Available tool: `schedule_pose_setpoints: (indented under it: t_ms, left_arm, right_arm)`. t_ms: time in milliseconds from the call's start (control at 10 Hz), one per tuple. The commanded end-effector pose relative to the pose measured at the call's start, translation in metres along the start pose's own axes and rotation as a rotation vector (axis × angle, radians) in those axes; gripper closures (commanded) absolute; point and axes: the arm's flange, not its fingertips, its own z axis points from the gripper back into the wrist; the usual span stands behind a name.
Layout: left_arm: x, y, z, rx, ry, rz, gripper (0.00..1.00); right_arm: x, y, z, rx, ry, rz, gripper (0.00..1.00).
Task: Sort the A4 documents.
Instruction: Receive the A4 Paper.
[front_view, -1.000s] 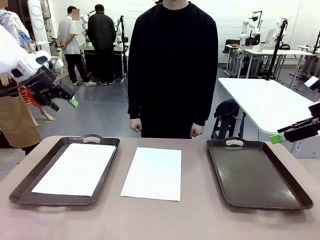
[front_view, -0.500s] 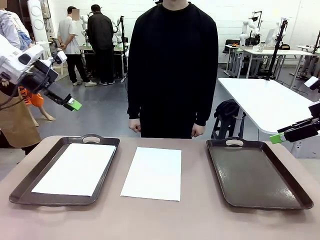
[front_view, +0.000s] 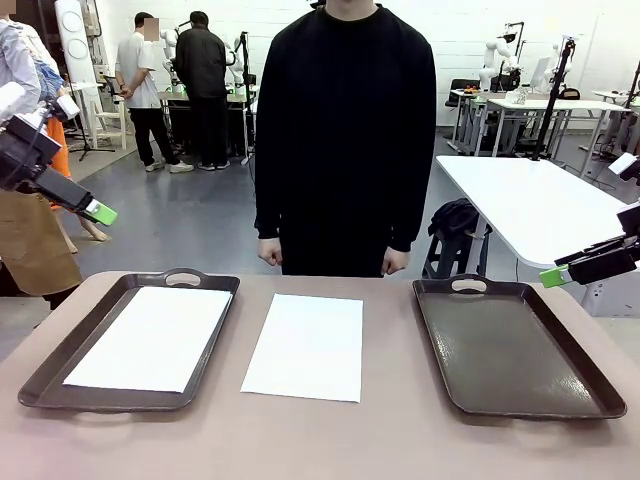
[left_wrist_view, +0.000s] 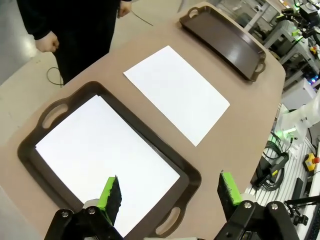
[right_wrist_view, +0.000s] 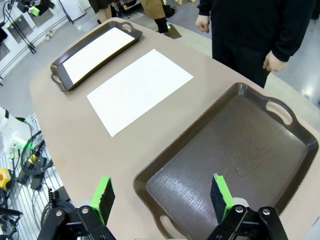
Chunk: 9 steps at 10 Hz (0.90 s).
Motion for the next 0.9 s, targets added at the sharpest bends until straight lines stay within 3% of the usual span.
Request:
schedule_pose_setpoints:
  t_ms: [0,700,800]
  left_arm:
    - [-0.011,-0.0083,-0.0052,0.057,0.002,0.026,0.0]
    - [-0.0123,-0.0075,-0.006,0.075,0.009,0.092,0.0]
    - [-0.0125,-0.0074,-0.0079,0.053,0.013,0.036,0.0]
  right_arm:
    - [0.0012,-0.0033,-0.0023,0.018,-0.02,0.011,0.0]
    - [0.0012,-0.0033,-0.0023,0.018,-0.02,0.011,0.0]
    - [0.0012,-0.0033,-0.0023,0.018,-0.02,0.011,0.0]
